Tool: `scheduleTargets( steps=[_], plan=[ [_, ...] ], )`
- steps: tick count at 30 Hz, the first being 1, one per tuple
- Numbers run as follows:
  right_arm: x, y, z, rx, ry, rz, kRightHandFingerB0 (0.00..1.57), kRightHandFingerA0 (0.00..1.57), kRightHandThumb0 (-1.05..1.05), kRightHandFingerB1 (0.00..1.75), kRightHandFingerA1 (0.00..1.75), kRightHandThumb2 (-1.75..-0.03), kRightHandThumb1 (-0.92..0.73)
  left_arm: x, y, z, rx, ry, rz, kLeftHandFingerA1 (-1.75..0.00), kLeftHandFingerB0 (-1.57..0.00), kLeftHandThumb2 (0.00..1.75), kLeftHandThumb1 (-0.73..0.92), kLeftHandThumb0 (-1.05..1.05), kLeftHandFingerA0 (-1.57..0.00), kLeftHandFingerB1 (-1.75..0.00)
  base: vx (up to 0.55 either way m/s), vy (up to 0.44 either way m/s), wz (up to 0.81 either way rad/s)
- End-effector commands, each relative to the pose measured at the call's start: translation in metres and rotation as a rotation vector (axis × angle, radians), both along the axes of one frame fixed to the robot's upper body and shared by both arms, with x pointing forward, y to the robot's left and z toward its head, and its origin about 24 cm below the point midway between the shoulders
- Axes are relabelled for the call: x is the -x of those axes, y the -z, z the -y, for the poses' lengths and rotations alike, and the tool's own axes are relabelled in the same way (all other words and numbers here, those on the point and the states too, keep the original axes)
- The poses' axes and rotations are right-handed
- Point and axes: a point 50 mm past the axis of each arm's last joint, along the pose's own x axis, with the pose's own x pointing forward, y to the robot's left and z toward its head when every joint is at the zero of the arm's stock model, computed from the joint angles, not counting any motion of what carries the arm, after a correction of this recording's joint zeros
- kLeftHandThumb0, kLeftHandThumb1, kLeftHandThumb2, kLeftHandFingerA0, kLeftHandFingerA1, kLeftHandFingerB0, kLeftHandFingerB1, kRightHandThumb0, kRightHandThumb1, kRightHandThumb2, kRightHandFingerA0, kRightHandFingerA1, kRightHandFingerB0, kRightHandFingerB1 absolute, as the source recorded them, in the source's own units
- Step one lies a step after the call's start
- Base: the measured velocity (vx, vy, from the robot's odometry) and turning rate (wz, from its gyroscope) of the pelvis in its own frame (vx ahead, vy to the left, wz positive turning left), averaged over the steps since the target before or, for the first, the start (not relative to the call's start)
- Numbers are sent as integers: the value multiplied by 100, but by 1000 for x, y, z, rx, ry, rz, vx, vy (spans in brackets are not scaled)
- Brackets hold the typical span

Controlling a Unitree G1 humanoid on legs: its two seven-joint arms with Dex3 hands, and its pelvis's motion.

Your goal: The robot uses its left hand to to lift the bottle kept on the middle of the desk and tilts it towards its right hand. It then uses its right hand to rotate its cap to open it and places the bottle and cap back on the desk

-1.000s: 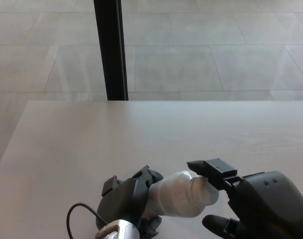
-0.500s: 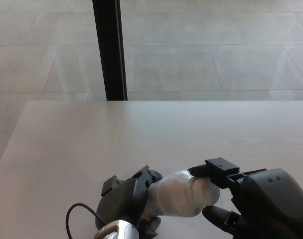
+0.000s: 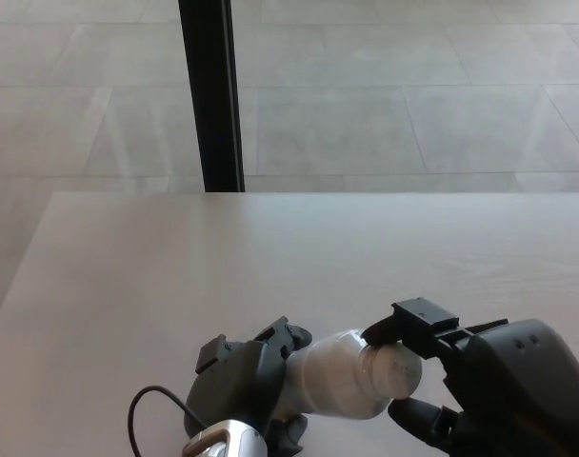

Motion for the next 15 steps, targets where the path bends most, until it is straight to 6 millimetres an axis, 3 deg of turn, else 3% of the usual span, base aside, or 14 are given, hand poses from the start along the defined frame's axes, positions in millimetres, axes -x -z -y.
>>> scheduleTargets(
  steps=[1, 5, 8, 9, 10, 11, 12, 13, 14, 15],
  plan=[
    [1, -8, -6, 39, -109, 193, 79, 122, -48, 106, 136, -105, -57, 12, 29, -13, -50, -40, -174, -114, -57, 70, 81, 10, -65, -71, 0, 0, 0],
    [0, -8, -11, 77, -190, 262, 78, 125, -50, 101, 138, -98, -50, 13, 29, -13, -27, -51, -174, -116, -57, 71, 81, 10, -64, -80, 0, 0, 0],
    [0, -8, -15, 149, -255, 313, 78, 119, -53, 105, 136, -99, -50, 15, 28, -14, -42, -18, -140, -98, -56, 71, 75, 9, -60, -68, 0, 0, 0],
    [0, -9, -18, 152, -279, 331, 76, 94, -49, 129, 175, -79, -67, 15, 28, -14, -48, -20, -150, -96, -54, 71, 75, 4, -59, -64, 0, 0, 0],
    [0, -9, -20, 148, -306, 359, 74, 98, -47, 129, 175, -81, -67, 14, 28, -14, -53, -33, -180, -79, -37, 93, 65, 1, -54, -60, 0, 0, 0],
    [0, -9, -21, 146, -320, 372, 77, 99, -46, 129, 175, -86, -62, 14, 28, -14, -49, -40, -188, -86, -45, 66, 84, 1, -58, -58, 0, 0, 0],
    [0, -10, -21, 146, -329, 379, 77, 99, -46, 129, 175, -86, -62, 15, 28, -14, -42, -43, -185, -86, -45, 66, 84, 1, -58, -58, 0, 0, 0],
    [0, -11, -22, 162, -355, 405, 75, 99, -44, 131, 175, -92, -57, 15, 28, -15, -41, -42, -186, -76, -33, 95, 63, 2, -51, -60, 0, 0, 0],
    [0, -13, -21, 183, -386, 432, 74, 96, -43, 125, 175, -88, -57, 15, 28, -14, -33, -40, -190, -88, -43, 65, 86, 0, -55, -60, 0, 0, 0],
    [1, -14, -20, 189, -396, 440, 74, 96, -43, 125, 175, -88, -57, 15, 29, -14, -29, -39, -191, -88, -43, 65, 86, 0, -55, -60, 0, 0, 0]
  ],
)
